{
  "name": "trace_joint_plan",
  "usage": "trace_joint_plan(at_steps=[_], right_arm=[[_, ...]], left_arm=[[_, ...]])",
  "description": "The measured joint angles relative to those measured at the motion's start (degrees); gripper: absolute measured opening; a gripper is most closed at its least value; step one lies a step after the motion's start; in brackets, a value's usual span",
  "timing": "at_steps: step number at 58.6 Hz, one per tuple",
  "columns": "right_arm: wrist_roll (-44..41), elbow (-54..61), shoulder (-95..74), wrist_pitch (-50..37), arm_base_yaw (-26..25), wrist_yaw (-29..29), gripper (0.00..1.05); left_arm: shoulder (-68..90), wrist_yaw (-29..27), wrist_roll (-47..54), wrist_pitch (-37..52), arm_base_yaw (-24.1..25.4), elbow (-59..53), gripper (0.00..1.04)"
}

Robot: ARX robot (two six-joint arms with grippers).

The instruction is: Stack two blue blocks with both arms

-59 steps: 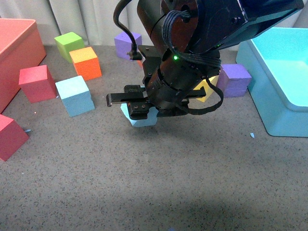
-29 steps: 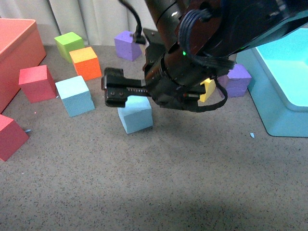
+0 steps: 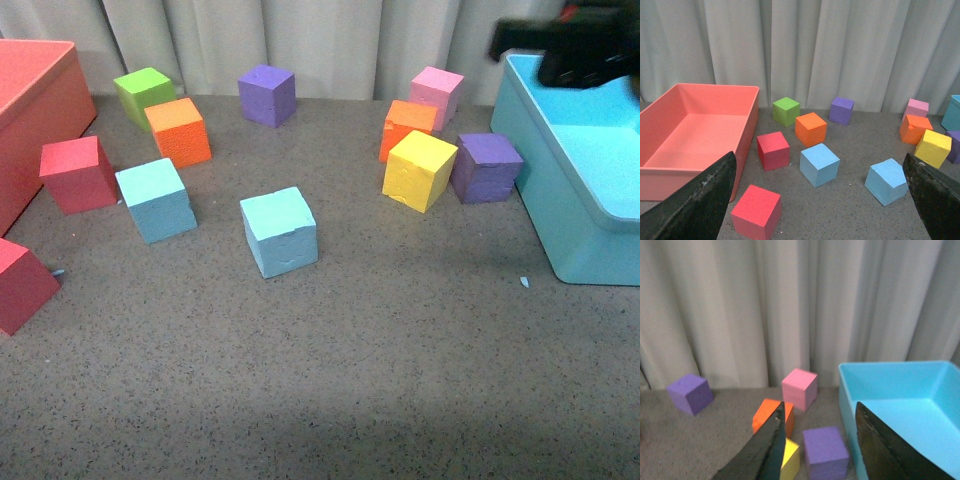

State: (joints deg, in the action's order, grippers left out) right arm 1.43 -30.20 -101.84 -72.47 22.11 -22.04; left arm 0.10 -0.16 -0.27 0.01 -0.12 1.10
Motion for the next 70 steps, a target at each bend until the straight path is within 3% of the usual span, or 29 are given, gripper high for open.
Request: trace_joint_plan(at_steps=[13,29,53,57,70], right_arm=[[-1.25,12.46,10.38,0.17,-5.55,5.79,0.01],[-1.44,21.09,29.14,9.73,-11.72,11.63,0.01],[-1.44,27.76,48.52,22.67,-16.87,16.83,0.01],[-1.44,28.65,53.48,26.67,-20.65,21.62,0.01],[-1.42,29.75,64.06,35.76,-21.97,21.9,0.01]], left_arm=[[0.0,0.11,0.0,0.0,0.0,0.0,0.98],[0.0,0.07,0.0,0.0,0.0,0.0,0.98],[0.0,0.07,0.0,0.0,0.0,0.0,0.98],[0.0,0.07,0.0,0.0,0.0,0.0,0.98],[0.0,0.07,0.02,0.0,0.0,0.0,0.98]])
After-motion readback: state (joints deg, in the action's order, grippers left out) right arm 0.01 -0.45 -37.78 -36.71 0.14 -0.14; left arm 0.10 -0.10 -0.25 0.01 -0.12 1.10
